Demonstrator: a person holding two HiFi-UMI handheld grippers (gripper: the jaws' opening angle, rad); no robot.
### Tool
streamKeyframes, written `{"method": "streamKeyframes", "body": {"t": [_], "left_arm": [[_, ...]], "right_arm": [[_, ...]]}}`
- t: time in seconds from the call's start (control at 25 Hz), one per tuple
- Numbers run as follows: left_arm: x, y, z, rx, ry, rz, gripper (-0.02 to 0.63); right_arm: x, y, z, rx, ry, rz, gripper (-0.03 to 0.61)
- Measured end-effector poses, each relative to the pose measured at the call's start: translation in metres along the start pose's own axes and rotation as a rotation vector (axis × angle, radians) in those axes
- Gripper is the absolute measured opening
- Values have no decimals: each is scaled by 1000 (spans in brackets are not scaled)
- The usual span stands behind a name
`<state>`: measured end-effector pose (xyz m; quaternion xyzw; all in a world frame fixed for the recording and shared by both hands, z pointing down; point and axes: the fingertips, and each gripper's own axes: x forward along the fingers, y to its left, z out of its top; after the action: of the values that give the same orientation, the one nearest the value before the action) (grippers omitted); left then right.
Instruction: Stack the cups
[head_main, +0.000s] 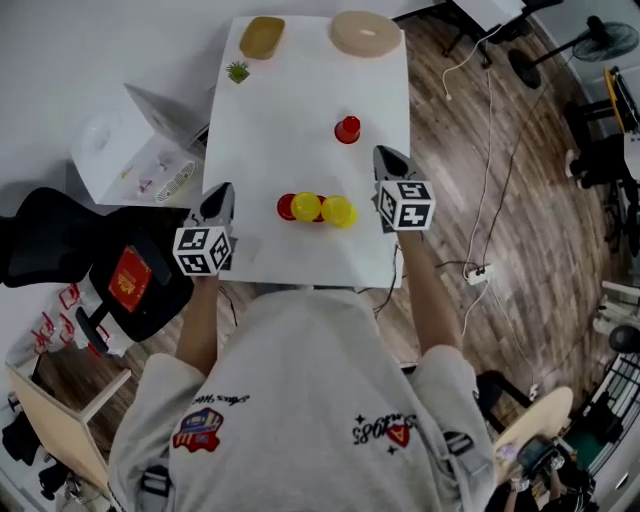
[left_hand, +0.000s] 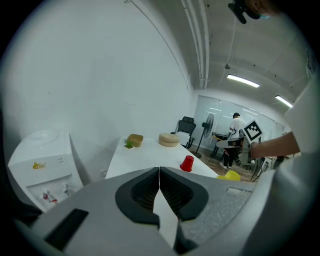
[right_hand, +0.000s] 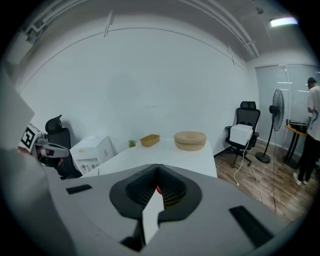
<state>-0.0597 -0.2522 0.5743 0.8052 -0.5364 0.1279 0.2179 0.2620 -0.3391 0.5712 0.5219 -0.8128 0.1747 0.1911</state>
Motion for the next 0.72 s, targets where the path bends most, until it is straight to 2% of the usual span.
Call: {"method": "streamKeyframes", "body": {"t": [0.12, 0.28, 0.36, 0.48, 0.64, 0.72], "left_arm": [[-10, -2, -3, -13, 1, 61, 6], [-10, 3, -9, -44, 10, 137, 6], [-11, 7, -17, -59, 22, 175, 6], [-22, 1, -29, -85, 33, 220, 6], [-35, -9, -43, -83, 50, 245, 6], [-40, -11, -51, -90, 60, 249, 6]], "right_arm": [[25, -10, 1, -15, -27, 58, 12], [81, -22, -4, -62, 0, 115, 235], [108, -21, -12, -97, 27, 136, 287], [137, -14, -31, -159, 76, 167, 299], [161, -18, -52, -187, 121, 133, 296], [163, -21, -58, -182, 139, 116, 238]]}}
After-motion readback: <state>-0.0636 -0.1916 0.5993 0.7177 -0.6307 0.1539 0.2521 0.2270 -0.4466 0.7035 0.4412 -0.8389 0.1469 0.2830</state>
